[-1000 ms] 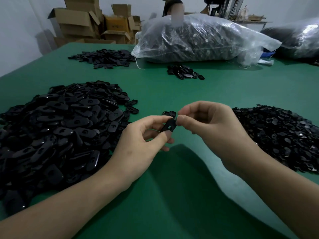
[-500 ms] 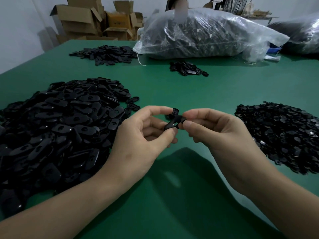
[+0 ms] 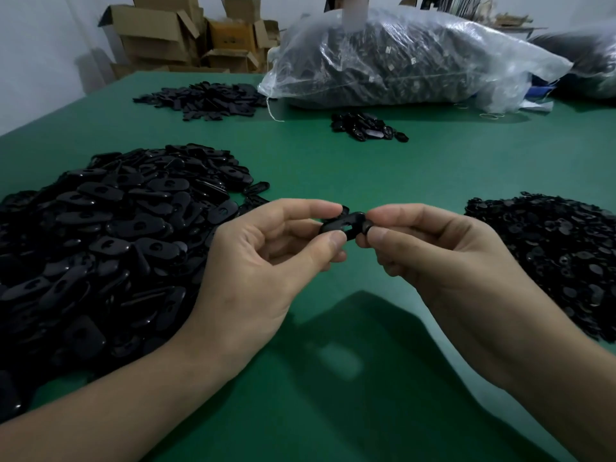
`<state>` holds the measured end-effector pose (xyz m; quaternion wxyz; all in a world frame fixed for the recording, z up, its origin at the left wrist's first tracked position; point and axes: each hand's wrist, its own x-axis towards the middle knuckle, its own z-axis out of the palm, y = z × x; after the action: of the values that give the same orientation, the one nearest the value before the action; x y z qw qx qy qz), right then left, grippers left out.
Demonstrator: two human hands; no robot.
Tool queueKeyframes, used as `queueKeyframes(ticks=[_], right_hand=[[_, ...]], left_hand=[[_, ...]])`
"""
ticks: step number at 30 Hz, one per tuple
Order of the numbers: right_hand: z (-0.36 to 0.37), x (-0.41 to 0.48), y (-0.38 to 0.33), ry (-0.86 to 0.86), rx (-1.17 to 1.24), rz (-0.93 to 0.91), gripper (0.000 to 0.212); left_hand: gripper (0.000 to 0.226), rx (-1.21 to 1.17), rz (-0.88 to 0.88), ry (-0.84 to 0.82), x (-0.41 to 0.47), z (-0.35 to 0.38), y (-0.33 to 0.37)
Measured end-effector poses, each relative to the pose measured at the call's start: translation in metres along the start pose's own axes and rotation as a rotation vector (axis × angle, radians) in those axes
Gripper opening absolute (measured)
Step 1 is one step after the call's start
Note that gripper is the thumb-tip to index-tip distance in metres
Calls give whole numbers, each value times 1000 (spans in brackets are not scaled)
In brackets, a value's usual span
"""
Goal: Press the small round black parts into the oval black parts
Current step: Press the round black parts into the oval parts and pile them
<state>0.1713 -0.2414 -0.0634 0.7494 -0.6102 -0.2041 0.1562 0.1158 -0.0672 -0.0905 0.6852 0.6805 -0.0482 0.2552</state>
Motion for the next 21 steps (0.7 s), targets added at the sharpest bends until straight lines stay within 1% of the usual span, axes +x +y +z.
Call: queueKeyframes(ticks=[4, 8, 14, 17, 19, 21], right_hand=[[-1, 1, -1, -3, -30, 2, 32], [-1, 1, 0, 11, -49, 3, 27], [-1, 2, -2, 28, -13, 5, 21], [-1, 2, -2, 38, 10, 8, 18], [-1, 3, -1, 49, 18, 8, 17], [-3, 3, 0, 68, 33, 8, 21]], left_hand=[[19, -8, -2, -1, 1, 1, -1], [21, -27, -26, -9, 1, 1, -1], [29, 7, -57, -40, 1, 0, -2], [28, -7, -67, -33, 1, 1, -2], [28, -7, -72, -35, 2, 1, -2], [27, -8, -78, -37, 1, 1, -1]])
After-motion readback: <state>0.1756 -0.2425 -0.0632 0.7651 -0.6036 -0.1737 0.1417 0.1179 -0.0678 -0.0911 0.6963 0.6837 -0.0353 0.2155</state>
